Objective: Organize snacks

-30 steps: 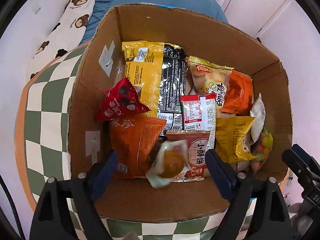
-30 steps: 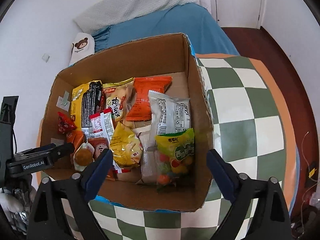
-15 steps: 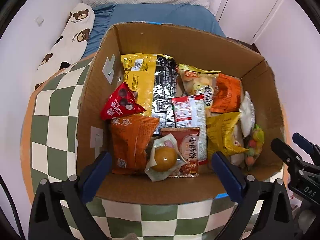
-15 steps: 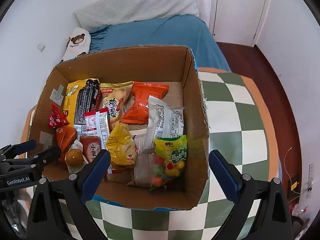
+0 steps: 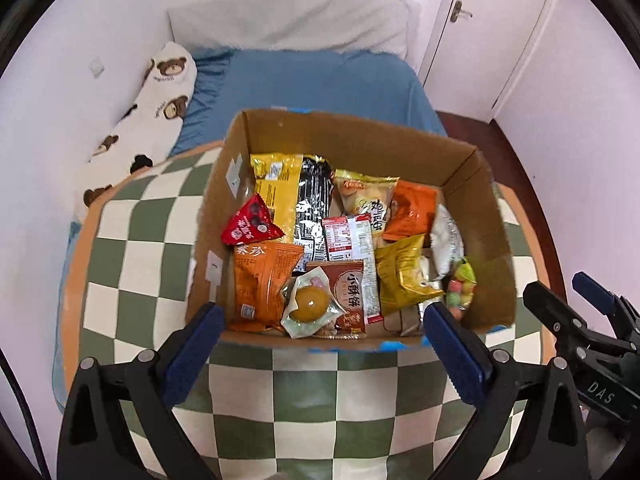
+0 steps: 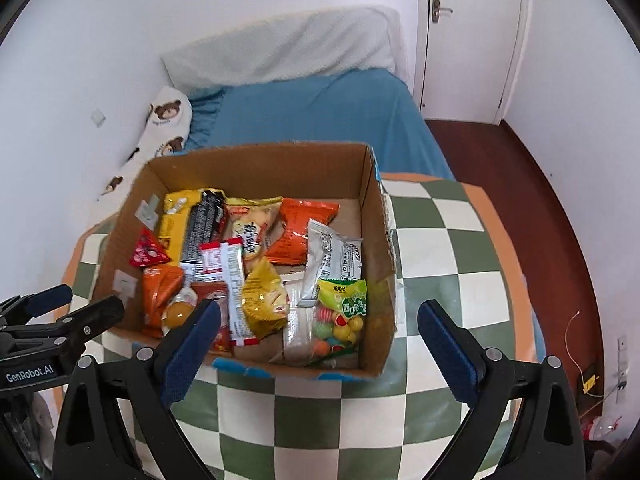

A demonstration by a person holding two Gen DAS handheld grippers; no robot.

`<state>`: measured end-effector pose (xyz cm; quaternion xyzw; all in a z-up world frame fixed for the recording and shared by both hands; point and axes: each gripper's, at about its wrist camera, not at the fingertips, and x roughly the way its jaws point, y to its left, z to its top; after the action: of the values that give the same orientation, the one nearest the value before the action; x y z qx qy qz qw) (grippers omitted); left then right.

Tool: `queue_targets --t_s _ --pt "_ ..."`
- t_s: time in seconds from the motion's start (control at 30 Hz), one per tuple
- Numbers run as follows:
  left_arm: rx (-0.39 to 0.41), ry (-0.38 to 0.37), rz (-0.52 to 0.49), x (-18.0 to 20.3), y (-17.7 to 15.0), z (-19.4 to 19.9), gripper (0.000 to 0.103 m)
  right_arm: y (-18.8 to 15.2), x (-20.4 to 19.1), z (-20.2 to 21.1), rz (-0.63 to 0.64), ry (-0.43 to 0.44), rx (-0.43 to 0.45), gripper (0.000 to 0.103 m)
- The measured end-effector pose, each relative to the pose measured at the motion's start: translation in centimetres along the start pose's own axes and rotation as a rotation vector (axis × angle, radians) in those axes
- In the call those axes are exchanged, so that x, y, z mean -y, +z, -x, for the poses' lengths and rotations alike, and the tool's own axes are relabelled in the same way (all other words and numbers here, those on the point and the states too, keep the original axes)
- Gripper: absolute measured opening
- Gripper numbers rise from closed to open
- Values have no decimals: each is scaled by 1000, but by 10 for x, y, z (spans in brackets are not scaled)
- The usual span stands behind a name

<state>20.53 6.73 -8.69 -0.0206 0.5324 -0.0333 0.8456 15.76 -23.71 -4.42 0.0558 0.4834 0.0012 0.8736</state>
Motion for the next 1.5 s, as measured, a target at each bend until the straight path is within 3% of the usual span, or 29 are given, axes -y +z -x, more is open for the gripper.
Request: queue_targets --t_s 0.3,0.57,0.87,1.2,1.5 --pt "115 10 -15 10 -39 71 103 -28 -4 79 13 30 113 101" --pt "161 21 -19 15 -73 114 103 -55 -7 147 31 31 202 101" --pt "240 86 -23 17 -103 166 103 -85 -19 208 72 30 269 103" --pt "281 91 -51 25 -123 196 103 -104 -24 237 77 57 270 103" --pt "280 72 -38 24 -123 195 103 -106 -23 245 77 42 285 103"
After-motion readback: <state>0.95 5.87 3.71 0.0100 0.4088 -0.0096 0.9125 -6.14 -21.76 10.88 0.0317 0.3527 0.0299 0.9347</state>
